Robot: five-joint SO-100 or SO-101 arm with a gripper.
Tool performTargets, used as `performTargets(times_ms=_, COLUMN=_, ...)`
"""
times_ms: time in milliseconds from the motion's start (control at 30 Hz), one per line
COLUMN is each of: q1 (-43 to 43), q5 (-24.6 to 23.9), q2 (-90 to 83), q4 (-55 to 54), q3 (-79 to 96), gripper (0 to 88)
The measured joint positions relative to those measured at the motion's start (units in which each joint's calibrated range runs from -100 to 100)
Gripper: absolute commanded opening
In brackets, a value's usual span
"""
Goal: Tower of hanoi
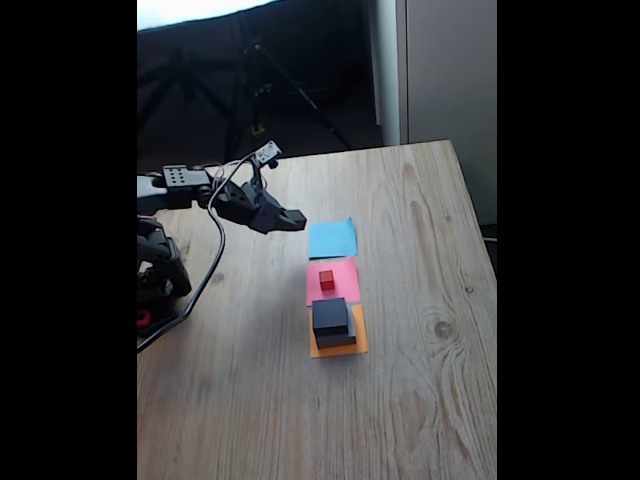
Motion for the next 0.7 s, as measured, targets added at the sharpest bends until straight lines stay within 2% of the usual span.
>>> performTargets(times_ms=367, q1=1.4, q5=0.0, q2=16.5, q4=-28.8, q3=4.6, gripper=5.2)
performTargets(times_ms=700, q1=2.1, q5=0.0, q2=28.7, q4=-42.8, q3=4.5, gripper=5.8)
